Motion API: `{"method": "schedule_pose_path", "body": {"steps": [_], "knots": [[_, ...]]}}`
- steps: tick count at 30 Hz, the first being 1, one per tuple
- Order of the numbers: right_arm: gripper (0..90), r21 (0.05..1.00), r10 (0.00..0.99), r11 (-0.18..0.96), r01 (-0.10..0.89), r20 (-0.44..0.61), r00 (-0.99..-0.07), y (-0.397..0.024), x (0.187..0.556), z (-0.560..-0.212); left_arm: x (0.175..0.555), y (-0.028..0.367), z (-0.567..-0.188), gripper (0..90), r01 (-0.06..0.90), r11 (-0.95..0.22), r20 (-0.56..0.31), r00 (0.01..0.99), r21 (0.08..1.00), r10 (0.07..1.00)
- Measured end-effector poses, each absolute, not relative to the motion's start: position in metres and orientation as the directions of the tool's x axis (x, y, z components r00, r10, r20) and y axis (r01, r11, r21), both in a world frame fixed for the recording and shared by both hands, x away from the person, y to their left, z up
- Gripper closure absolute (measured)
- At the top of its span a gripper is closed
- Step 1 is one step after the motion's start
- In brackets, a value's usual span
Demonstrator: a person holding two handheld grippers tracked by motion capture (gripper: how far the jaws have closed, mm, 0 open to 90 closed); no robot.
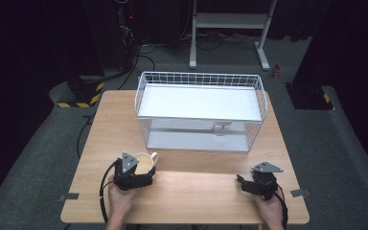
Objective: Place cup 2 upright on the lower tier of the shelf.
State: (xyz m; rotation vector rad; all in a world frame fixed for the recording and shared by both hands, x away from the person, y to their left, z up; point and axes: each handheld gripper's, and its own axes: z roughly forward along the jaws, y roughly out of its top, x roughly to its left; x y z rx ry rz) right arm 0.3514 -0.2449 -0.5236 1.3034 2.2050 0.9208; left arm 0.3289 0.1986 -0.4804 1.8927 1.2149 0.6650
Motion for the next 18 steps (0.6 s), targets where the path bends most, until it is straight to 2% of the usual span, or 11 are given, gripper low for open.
{"method": "schedule_pose_path", "body": {"steps": [18], "knots": [[25.3, 0.719, 0.88, 0.342, 0.605, -0.019, -0.474, -0.245, 0.351, -0.524, 0.346, 0.176, -0.473, 9.9, 0.493, -0.271, 0.015, 0.461, 0.827, 0.887]]}}
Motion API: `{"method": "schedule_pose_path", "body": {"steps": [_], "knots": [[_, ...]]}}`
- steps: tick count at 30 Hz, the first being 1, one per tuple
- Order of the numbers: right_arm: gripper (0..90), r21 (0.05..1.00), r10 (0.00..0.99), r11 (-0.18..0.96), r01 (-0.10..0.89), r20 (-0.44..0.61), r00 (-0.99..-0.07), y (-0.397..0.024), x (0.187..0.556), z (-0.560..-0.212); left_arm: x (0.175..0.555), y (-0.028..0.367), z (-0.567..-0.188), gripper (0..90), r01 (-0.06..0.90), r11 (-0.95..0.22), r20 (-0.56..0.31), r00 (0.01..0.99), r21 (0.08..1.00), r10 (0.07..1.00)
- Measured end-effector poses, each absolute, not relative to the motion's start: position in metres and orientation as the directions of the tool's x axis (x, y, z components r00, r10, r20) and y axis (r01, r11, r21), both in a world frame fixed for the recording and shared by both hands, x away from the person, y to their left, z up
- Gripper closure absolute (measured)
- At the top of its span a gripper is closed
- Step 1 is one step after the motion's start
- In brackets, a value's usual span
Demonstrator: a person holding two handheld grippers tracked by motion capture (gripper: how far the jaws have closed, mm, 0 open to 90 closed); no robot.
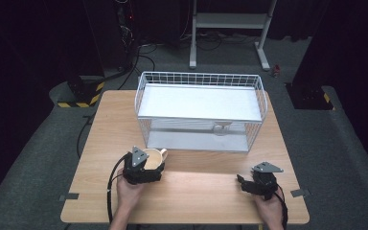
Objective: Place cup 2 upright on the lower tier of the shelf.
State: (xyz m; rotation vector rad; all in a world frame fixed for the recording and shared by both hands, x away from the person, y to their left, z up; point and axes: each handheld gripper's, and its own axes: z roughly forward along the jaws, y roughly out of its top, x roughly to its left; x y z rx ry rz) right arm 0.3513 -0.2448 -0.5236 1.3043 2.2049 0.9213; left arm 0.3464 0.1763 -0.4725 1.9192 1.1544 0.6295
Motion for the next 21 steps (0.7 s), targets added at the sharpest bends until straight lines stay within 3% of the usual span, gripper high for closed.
{"method": "schedule_pose_path", "body": {"steps": [10, 21], "knots": [[25.3, 0.719, 0.88, 0.342, 0.605, -0.02, -0.474, -0.245, 0.351, -0.524, 0.364, 0.166, -0.466, 9.9, 0.488, -0.249, -0.015, 0.475, 0.837, 0.88], [25.3, 0.719, 0.881, 0.341, 0.605, -0.019, -0.473, -0.245, 0.351, -0.524, 0.384, 0.15, -0.459, 10.0, 0.466, -0.271, 0.019, 0.477, 0.842, 0.879]]}}
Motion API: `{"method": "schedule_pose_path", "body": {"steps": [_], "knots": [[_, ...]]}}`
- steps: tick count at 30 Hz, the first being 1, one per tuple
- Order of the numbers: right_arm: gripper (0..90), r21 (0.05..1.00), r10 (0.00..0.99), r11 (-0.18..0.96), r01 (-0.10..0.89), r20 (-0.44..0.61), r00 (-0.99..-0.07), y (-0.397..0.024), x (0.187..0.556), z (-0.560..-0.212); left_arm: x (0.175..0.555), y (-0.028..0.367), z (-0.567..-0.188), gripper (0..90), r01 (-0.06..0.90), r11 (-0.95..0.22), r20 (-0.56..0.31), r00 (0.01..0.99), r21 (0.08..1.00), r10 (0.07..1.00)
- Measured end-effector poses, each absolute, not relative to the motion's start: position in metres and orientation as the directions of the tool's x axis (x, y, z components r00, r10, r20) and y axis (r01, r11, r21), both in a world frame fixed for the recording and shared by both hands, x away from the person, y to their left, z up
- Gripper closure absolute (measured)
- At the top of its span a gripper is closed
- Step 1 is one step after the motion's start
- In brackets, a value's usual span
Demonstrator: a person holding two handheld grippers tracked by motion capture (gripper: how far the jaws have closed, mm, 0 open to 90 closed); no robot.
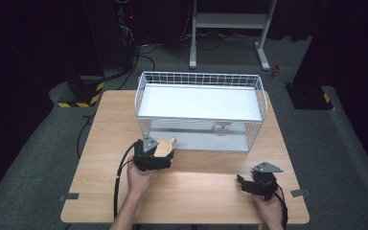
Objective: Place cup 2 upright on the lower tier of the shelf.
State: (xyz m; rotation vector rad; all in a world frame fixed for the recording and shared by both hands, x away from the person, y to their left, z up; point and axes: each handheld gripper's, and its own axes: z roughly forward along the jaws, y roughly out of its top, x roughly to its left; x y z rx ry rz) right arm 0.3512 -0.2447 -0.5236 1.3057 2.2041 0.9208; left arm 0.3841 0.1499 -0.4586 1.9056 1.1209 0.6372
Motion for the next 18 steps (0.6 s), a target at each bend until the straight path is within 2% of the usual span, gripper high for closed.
{"method": "schedule_pose_path", "body": {"steps": [18], "knots": [[25.2, 0.719, 0.881, 0.341, 0.605, -0.02, -0.473, -0.245, 0.351, -0.524, 0.414, 0.133, -0.464, 10.0, 0.488, -0.281, 0.028, 0.462, 0.827, 0.886]]}}
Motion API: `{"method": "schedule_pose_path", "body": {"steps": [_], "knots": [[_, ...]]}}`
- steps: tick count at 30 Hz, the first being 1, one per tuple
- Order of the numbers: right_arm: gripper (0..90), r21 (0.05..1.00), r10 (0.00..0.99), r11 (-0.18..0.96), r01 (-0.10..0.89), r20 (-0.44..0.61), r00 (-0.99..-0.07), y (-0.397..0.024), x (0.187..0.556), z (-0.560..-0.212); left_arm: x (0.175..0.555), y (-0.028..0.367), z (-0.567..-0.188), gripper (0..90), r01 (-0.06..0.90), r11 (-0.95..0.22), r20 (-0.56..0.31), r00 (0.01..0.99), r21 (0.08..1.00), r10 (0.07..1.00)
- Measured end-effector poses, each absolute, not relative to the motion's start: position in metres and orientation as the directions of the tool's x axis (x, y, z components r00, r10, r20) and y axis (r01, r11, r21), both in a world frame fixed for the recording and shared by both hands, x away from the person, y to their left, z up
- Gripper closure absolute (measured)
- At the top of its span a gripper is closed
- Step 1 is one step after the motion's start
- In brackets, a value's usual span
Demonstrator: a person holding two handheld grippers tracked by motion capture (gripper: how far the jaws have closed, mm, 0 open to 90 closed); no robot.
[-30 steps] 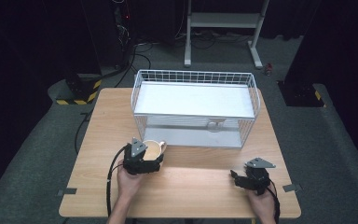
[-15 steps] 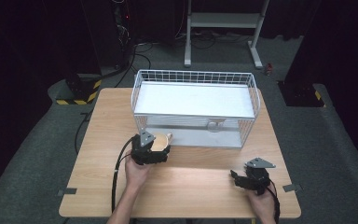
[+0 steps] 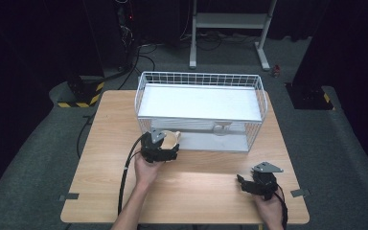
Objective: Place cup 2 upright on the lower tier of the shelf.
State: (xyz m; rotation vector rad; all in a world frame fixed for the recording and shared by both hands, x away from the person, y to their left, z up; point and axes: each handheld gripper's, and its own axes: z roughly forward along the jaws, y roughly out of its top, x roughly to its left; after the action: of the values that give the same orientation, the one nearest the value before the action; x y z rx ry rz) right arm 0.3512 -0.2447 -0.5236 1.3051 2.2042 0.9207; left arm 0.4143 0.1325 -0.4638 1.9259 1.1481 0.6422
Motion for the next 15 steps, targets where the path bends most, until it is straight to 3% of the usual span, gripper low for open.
{"method": "schedule_pose_path", "body": {"steps": [15], "knots": [[25.2, 0.719, 0.881, 0.341, 0.605, -0.02, -0.473, -0.245, 0.351, -0.524, 0.431, 0.123, -0.472, 10.0, 0.496, -0.246, 0.006, 0.435, 0.833, 0.9]]}}
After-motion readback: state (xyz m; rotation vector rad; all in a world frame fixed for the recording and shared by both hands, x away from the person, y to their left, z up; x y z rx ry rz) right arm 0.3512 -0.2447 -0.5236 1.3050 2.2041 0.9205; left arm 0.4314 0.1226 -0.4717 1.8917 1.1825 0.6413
